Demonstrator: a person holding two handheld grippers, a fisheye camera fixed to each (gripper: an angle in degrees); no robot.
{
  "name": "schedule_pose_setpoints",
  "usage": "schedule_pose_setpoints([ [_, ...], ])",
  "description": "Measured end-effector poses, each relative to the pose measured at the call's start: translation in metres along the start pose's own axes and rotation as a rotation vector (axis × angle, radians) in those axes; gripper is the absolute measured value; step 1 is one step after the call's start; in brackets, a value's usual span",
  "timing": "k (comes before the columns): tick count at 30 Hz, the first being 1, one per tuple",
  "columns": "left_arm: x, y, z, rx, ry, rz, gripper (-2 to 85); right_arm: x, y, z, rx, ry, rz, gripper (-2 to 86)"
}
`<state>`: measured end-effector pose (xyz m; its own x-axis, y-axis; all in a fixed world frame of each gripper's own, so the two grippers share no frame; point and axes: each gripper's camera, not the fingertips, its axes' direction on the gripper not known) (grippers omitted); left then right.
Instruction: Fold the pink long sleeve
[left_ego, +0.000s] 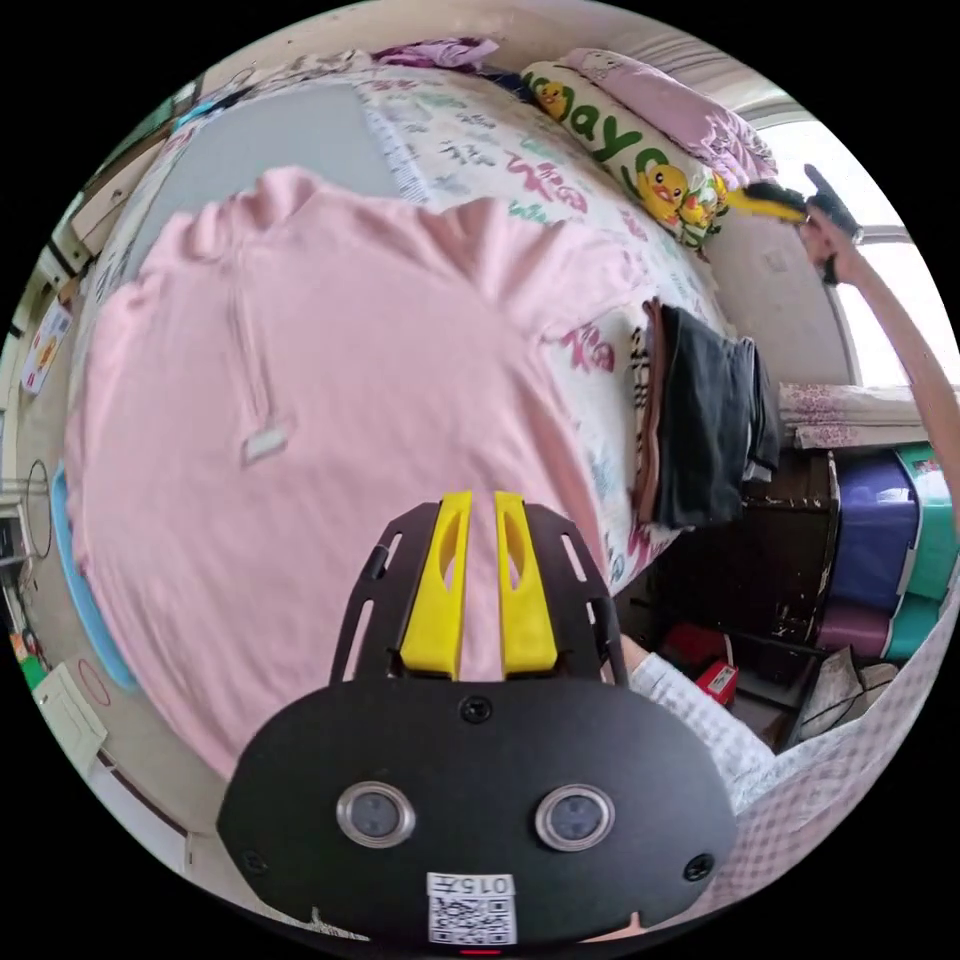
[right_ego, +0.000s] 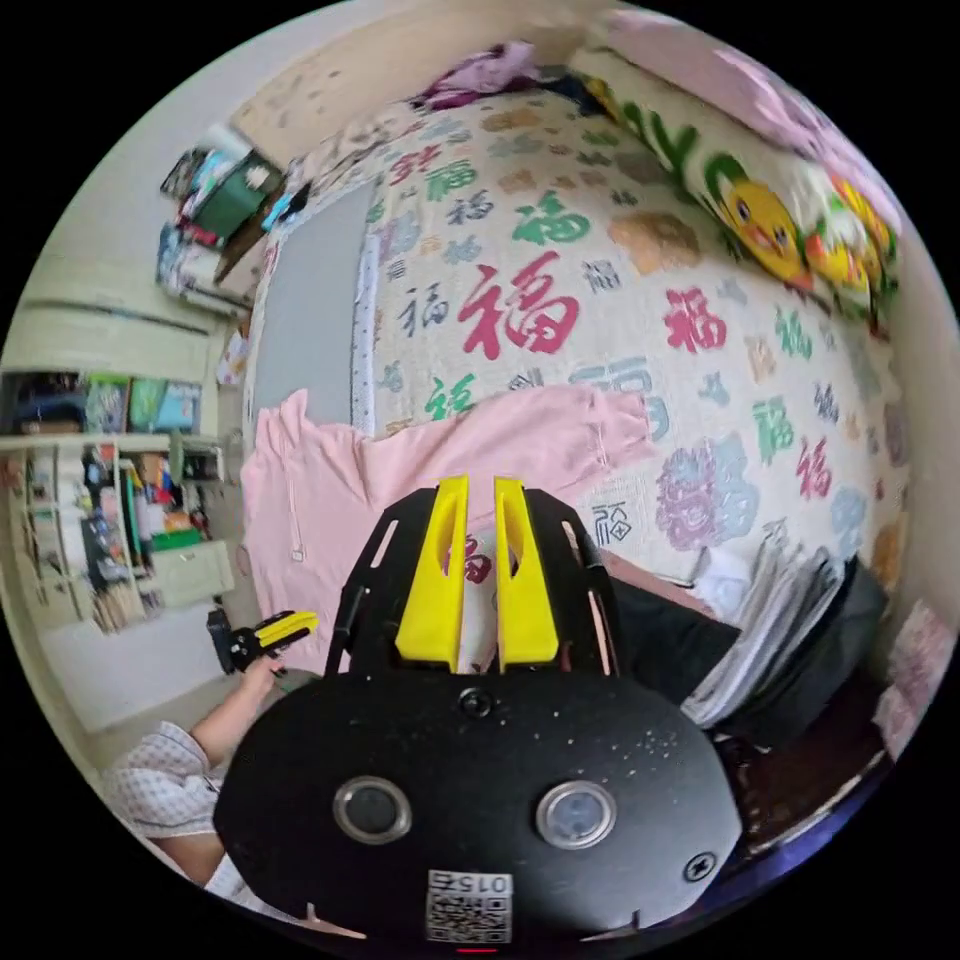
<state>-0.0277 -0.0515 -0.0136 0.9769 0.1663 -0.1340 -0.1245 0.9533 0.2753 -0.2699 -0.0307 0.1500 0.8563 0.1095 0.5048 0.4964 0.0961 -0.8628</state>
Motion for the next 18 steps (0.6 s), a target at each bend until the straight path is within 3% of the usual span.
schedule_pose_setpoints([
  [2, 0.029, -0.057, 0.024, 0.047, 0.048, 0.053, 6.2, 0.107, 0.026, 0.033, 0.07, -0.083, 0.199, 7.2],
  [5, 0.079, -0.155, 0.065, 0.102, 0.091, 0.143, 7.7, 0.199, 0.052, 0.078, 0.124, -0.251, 0.339, 7.7],
  [8, 0.126, -0.241, 0.106, 0.124, 0.023, 0.186, 10.3, 0.244, 0.057, 0.119, 0.13, -0.338, 0.347, 8.1],
  [12, 0.178, -0.33, 0.175, 0.033, 0.026, 0.235, 11.6, 0.263, 0.054, 0.15, 0.192, -0.261, 0.338, 9.9],
  [18, 0.221, -0.387, 0.262, -0.065, -0.051, 0.296, 12.7, 0.284, 0.045, 0.208, 0.128, -0.28, 0.385, 11.6],
])
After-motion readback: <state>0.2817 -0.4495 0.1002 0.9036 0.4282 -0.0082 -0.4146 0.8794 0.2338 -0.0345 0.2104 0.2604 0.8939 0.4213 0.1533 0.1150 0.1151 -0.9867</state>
